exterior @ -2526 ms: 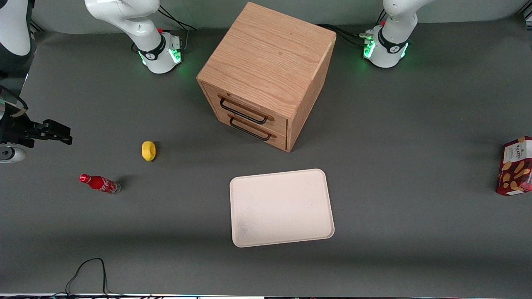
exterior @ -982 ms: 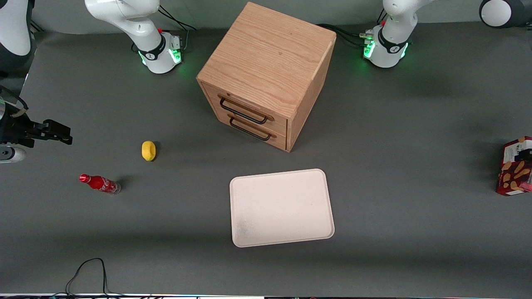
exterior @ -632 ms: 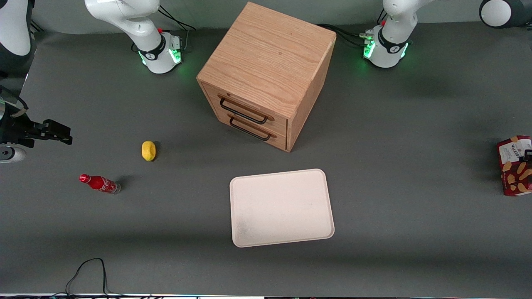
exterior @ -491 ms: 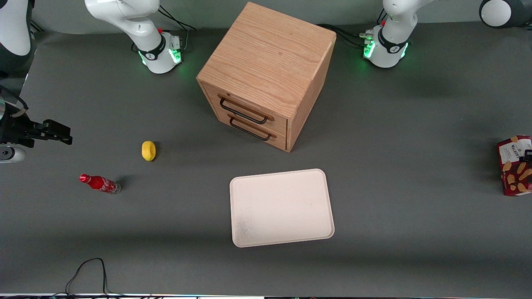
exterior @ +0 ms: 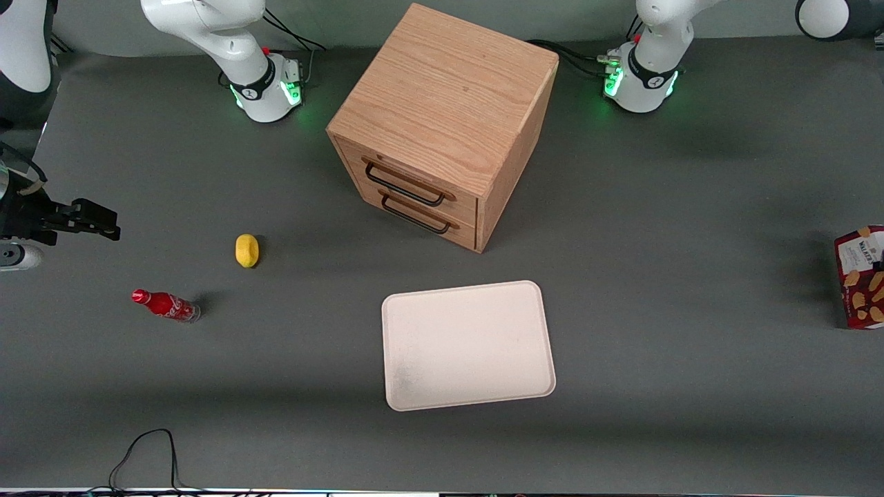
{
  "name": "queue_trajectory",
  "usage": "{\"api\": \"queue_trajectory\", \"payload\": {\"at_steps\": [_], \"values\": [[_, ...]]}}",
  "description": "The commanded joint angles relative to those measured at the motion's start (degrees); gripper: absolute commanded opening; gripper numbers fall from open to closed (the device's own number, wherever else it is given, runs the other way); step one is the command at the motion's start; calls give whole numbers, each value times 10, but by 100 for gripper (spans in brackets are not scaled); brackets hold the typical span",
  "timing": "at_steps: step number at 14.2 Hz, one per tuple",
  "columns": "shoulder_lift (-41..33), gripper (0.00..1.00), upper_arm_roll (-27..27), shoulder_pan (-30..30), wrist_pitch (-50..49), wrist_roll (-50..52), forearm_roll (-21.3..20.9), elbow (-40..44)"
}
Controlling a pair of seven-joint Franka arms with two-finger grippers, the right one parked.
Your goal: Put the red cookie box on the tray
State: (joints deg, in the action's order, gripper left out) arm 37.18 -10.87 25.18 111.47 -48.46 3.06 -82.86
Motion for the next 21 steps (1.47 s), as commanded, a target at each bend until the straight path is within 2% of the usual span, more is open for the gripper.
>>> {"api": "queue_trajectory", "payload": {"at_steps": [1,5,8,10,12,15,18,21], "values": [[-83,0,-8,-24,-93,8,-22,1],[-153,0,-6,-35,-237,31,-54,55],[-156,0,-5,-47,-342,50,-55,129],[-162,0,-5,-68,-354,70,-54,133],[-166,0,-4,-103,-382,134,-53,132],[-166,0,5,-192,-391,257,-42,132],[-156,0,30,-280,-377,402,-13,132],[-122,0,68,-345,-316,511,-12,135]]}}
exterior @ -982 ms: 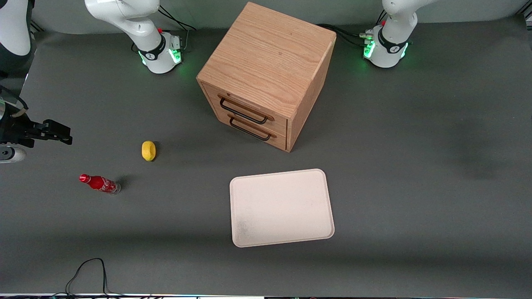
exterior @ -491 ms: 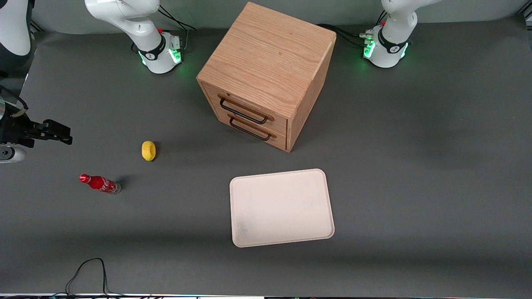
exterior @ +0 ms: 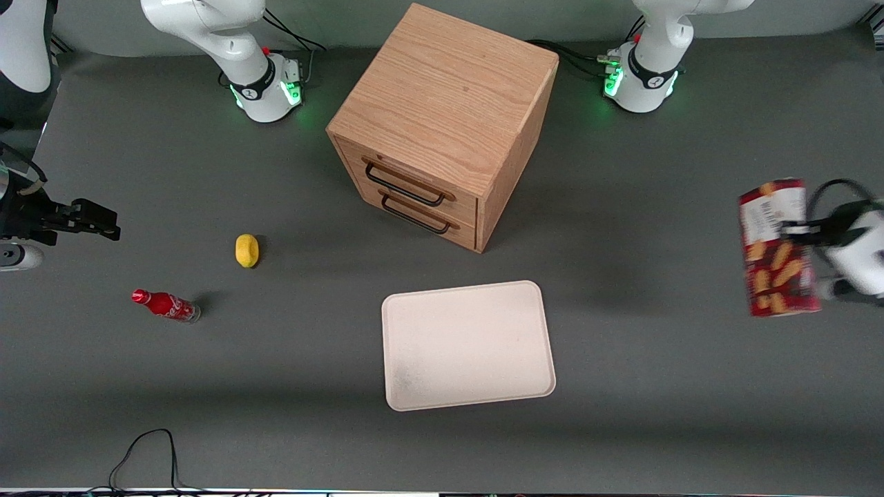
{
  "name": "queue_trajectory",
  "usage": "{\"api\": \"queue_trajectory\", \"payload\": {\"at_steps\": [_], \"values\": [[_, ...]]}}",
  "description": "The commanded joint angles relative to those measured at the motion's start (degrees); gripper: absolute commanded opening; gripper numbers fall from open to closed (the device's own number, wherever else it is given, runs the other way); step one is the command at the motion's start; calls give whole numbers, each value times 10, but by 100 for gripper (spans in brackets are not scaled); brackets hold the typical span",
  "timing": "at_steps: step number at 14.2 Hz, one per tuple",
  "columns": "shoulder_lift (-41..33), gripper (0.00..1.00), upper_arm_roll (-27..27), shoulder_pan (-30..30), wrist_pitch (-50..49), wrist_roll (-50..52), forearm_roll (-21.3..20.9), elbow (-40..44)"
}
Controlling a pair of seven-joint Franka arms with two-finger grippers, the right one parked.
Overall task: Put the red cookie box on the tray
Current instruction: 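Carry the held box over the white tray with the left gripper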
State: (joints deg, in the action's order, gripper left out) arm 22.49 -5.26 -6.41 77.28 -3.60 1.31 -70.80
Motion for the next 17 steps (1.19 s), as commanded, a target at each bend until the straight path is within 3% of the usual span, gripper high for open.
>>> {"api": "queue_trajectory", "payload": {"at_steps": [1,5,7,17], "values": [[35,0,34,-42,51,110,5,15],[96,0,139,-51,170,276,5,18],[139,0,168,-55,215,328,5,39],[263,0,171,-112,374,375,-2,51]]}}
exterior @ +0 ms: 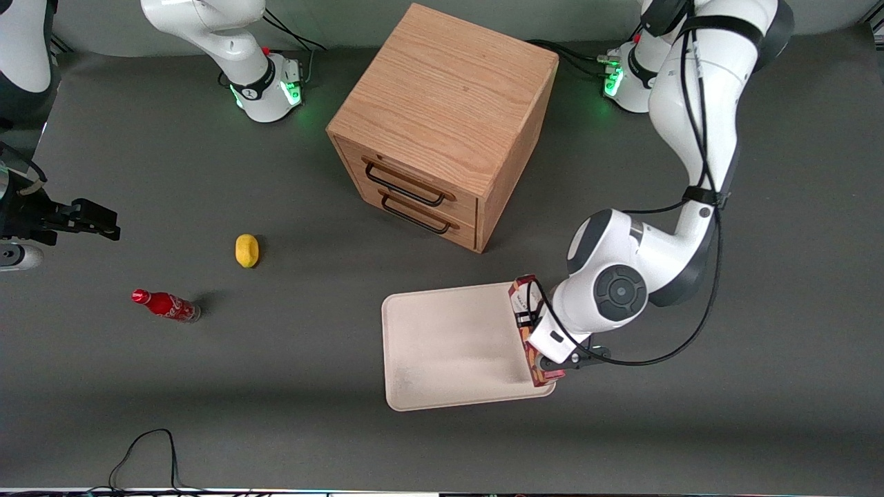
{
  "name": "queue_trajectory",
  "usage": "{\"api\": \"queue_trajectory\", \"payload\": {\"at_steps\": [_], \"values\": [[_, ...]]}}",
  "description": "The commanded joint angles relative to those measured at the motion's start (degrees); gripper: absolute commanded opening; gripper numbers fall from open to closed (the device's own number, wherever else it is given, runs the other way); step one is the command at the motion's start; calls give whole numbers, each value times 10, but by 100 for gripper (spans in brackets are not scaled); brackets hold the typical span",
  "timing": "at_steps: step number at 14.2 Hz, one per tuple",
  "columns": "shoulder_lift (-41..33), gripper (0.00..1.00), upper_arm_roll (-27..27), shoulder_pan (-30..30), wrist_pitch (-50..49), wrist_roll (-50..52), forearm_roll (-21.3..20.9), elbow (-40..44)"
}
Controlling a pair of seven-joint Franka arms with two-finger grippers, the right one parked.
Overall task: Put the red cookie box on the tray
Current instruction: 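Carry the held box over the white tray with the left gripper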
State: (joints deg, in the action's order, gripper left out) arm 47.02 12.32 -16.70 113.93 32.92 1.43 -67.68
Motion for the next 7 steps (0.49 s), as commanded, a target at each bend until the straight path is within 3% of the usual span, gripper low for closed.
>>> {"api": "queue_trajectory", "payload": {"at_steps": [1,7], "values": [[19,0,-5,-10,8,6,-5,15],[18,0,-5,-11,9,-5,-28,-5]]}}
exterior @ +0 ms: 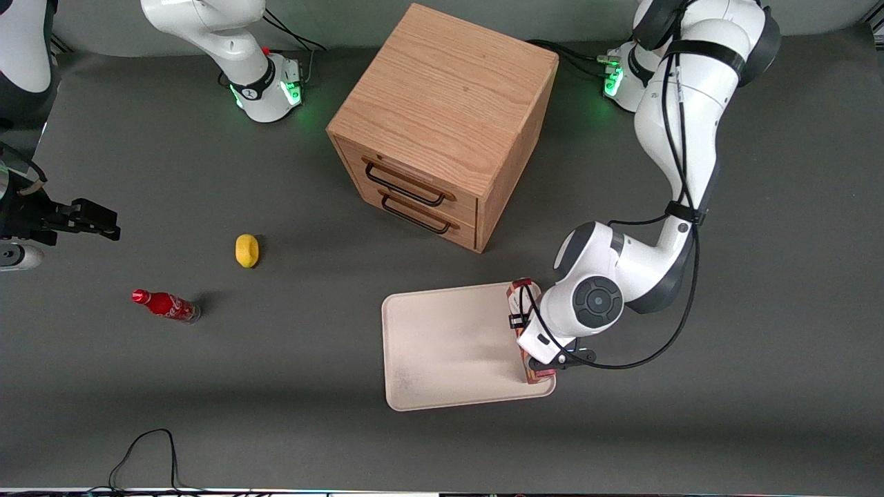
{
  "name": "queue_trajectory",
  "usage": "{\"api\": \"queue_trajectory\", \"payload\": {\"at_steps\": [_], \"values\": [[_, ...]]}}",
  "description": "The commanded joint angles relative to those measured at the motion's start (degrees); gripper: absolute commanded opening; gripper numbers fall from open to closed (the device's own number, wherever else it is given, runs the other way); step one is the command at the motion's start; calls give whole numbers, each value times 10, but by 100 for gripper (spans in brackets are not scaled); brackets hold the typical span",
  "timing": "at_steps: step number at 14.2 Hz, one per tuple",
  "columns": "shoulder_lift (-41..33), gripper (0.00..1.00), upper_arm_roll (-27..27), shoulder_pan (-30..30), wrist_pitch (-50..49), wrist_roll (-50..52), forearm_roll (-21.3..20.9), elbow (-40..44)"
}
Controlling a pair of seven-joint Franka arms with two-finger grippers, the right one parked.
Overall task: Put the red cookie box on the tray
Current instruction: 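Lower the box onto the tray and open the left gripper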
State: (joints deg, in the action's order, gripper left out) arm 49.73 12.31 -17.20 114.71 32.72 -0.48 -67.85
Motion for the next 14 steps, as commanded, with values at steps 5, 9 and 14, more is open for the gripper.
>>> {"api": "queue_trajectory", "payload": {"at_steps": [5,9,14], "values": [[-8,0,-4,-6,11,-3,-7,-5],[-8,100,-4,-5,12,2,-3,-5],[-9,100,-4,-4,11,1,-2,-5]]}}
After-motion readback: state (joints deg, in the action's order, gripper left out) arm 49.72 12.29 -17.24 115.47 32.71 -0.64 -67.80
